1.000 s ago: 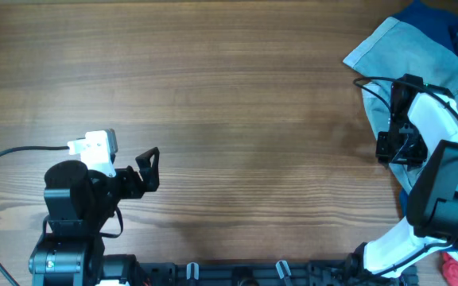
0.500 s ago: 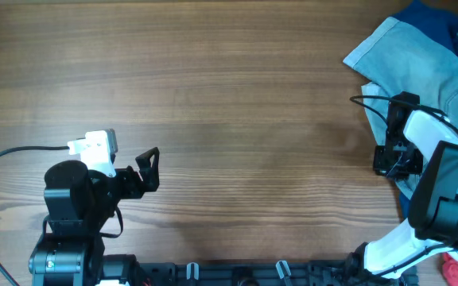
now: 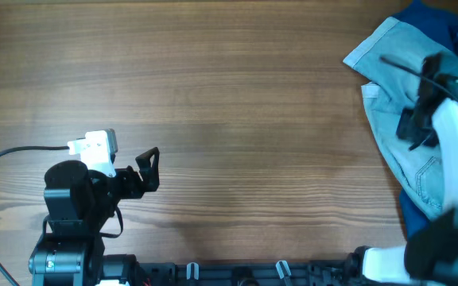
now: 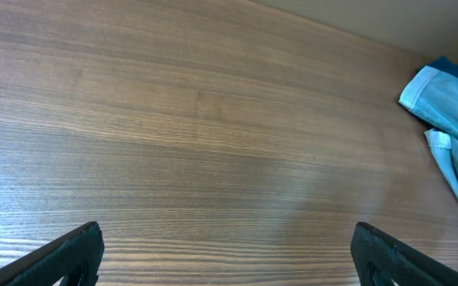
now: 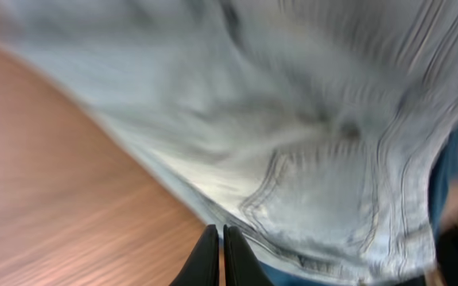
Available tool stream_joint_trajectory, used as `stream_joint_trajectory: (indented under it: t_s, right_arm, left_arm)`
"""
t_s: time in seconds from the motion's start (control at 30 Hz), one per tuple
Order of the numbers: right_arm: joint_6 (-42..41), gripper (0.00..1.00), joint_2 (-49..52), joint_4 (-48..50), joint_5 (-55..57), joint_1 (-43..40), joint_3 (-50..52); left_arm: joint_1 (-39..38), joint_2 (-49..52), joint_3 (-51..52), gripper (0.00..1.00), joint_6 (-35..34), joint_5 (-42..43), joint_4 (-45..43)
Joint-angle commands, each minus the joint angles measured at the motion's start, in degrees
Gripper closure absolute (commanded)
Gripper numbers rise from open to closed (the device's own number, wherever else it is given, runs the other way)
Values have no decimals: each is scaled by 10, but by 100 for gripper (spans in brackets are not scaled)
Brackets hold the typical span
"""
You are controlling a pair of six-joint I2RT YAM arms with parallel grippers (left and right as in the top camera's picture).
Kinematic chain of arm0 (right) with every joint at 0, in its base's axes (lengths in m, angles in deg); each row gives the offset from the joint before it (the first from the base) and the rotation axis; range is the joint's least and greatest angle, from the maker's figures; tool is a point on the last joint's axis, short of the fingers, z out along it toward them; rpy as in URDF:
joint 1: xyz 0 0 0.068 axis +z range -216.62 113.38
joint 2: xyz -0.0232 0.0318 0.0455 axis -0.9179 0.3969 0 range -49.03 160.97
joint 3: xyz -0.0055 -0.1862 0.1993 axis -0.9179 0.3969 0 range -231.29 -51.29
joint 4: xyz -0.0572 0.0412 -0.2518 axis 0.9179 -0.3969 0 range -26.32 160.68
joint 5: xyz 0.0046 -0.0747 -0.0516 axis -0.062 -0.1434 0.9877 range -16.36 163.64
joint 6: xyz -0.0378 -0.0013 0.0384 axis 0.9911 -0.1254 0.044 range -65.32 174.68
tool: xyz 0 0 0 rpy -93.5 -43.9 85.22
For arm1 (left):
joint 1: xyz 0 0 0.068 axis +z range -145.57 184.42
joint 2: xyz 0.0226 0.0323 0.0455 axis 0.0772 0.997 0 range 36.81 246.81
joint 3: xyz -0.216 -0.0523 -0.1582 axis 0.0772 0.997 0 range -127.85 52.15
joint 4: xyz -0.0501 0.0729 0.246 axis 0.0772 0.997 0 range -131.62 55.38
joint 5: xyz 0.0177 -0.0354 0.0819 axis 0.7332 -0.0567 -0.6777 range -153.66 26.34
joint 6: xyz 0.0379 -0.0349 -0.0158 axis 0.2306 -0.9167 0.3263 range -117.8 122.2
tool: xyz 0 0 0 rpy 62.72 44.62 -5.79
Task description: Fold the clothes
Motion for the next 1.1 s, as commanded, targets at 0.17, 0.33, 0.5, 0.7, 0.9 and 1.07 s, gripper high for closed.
stream_joint_trajectory:
  t_s: [0.17, 0.33, 0.5, 0.7, 0.9, 1.07]
  right_arm:
    - [35, 96, -132, 21, -75, 157, -65]
    - [33, 96, -96, -4, -76, 152, -61]
    - [35, 96, -77, -3, -54, 147, -61]
    - [40, 92, 0, 14, 9, 85, -61]
    - [69, 64, 118, 28, -67, 50, -61]
    - [70, 44, 187, 85, -69, 50, -61]
  left_arm:
    - [0, 0, -10, 0, -5, 11, -2]
    - [0, 0, -10, 0, -5, 11, -2]
    - [0, 0, -10, 0, -5, 11, -2]
    - [0, 0, -10, 0, -5, 11, -2]
    - [0, 0, -10, 0, -5, 11, -2]
    - [0, 0, -10, 0, -5, 11, -2]
